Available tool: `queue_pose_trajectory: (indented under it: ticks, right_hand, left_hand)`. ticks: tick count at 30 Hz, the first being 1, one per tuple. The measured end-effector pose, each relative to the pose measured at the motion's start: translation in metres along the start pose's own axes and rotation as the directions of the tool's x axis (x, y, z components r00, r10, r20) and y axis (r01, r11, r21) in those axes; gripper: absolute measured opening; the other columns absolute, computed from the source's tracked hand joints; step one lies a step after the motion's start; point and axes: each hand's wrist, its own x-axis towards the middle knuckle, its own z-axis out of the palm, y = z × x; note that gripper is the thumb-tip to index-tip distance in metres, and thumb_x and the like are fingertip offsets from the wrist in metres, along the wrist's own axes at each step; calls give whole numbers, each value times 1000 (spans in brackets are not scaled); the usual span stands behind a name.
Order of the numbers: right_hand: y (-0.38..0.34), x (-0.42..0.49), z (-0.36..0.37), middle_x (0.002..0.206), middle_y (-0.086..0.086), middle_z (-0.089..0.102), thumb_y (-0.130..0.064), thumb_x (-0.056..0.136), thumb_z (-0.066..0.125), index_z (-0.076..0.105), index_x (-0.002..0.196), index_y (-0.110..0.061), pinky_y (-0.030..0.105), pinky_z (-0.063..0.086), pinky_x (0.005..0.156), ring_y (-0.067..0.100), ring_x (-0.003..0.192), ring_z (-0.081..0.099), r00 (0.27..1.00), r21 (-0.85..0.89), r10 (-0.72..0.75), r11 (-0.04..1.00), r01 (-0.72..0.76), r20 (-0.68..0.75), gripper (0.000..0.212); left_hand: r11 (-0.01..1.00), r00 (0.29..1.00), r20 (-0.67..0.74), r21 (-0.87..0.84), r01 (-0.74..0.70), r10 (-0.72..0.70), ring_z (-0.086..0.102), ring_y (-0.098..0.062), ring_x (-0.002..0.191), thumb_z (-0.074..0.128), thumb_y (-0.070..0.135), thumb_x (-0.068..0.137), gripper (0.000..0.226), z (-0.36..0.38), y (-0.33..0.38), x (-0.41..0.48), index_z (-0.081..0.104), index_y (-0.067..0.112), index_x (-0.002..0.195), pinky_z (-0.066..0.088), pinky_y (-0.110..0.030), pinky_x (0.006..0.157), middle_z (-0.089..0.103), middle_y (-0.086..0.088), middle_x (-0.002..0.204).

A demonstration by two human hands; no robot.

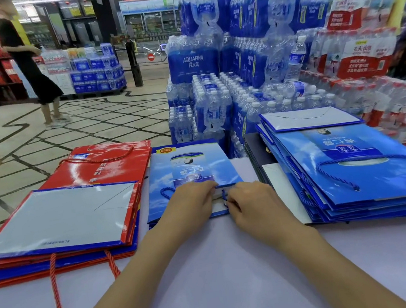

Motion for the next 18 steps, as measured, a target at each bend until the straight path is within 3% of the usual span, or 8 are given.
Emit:
queue_pose_trajectory:
  ticks: [5, 10, 14, 16, 18]
  right_hand:
    - [3, 5, -1, 69, -1, 56, -32, 85, 53, 65, 68, -20, 33, 39, 58, 23, 64, 53, 986, -83, 48, 995, -62, -162, 24]
    - [11, 6, -3, 82, -5, 60, -26, 80, 76, 67, 74, -21, 36, 39, 71, 20, 74, 56, 986, 36, 96, 995, -92, -136, 11]
    - [9, 5, -5, 74, -4, 65, -25, 82, 76, 64, 72, -19, 36, 44, 75, 25, 67, 55, 985, 91, 154, 985, -147, -82, 17]
    - [8, 3, -7, 73, -4, 67, -25, 84, 75, 66, 72, -18, 30, 37, 75, 25, 69, 54, 986, 76, 152, 986, -146, -74, 17]
    - [8, 2, -7, 73, -4, 68, -25, 86, 74, 67, 72, -17, 27, 33, 76, 23, 71, 53, 986, 83, 152, 986, -146, -69, 17]
  left_hand:
    - [995, 999, 27, -91, -40, 43, 58, -19, 104, 42, 23, 101, 28, -7, -3, -2, 65, 20, 118, 44, -34, 90, 68, 1, 113]
    - [981, 998, 65, -193, 2, 11, 56, -9, 106, 47, 28, 100, 24, -11, -6, -2, 64, 26, 117, 43, -29, 93, 67, 11, 114]
    - [957, 995, 92, -286, 56, -31, 57, -6, 96, 57, 34, 95, 23, -12, -7, -3, 65, 27, 115, 45, -21, 84, 65, 11, 105]
    - [950, 989, 130, -296, 102, -66, 57, -7, 86, 57, 42, 93, 15, -14, -6, -2, 69, 33, 100, 45, -22, 76, 65, 9, 96]
    - [945, 984, 145, -295, 141, -102, 57, -12, 81, 55, 48, 92, 25, -14, -4, -1, 68, 32, 78, 47, -31, 74, 66, 0, 87]
